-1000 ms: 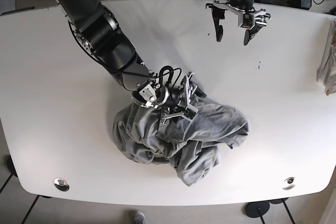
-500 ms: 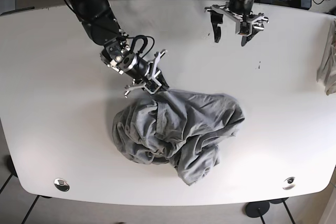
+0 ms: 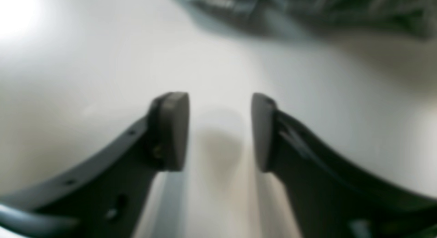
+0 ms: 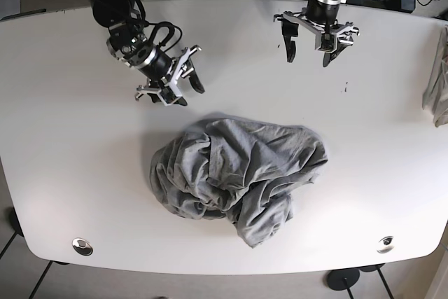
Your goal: Fold the T-shirt properly
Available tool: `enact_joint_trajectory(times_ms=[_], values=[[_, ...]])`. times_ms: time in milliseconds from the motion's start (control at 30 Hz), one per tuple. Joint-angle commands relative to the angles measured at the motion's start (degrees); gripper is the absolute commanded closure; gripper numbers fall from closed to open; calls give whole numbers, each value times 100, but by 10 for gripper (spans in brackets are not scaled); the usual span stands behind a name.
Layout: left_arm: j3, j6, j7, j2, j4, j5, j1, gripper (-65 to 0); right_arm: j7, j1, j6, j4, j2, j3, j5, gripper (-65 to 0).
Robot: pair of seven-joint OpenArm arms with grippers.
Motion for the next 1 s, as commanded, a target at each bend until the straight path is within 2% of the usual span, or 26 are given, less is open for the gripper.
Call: enact_joint_trajectory(times_ms=[33,100,267,367,467,600,700,833,867,933,967,1000], values=[[-147,24,-146,9,104,-25,41,-458,-95,460,40,210,-191,-144,84,-392],[-226,24,-146,9,113,-25,41,-458,-402,1005,40,70,-384,-522,84,-425],[-226,24,-146,0,227,-25,41,-458,-1000,2007,40,-572,-868,-1305,84,-425],[-226,16,-146,-9,236,-25,41,-458,-1044,2544,40,-1355,-1272,-1524,84,-425],[-226,16,-146,9,306,-33,67,-458,-1009,3027,40,-2216,-1536,-1894,84,-425],[-226,16,-146,9,306,-33,76,-458,-323,3581,40,-3482,-1712,-2615,84,-425],[-226,16,-146,9,306,-33,76,-458,204,3783,40,-4326,-1835,-2615,75,-423],[-226,7,-146,0,297,-33,76,-458,828,3862,40,-4924,-1721,-2606,119,-406],[-226,7,-146,0,288,-33,76,-458,872,3818,40,-4933,-1641,-2597,119,-344],[-226,7,-146,0,280,-33,67,-458,881,3678,40,-4915,-1589,-2597,119,-146],[-226,7,-146,-9,280,-33,67,-458,881,3634,40,-4915,-1501,-2597,119,-19],[-226,7,-146,-9,280,-33,67,-458,881,3537,40,-4906,-1466,-2597,119,-19]])
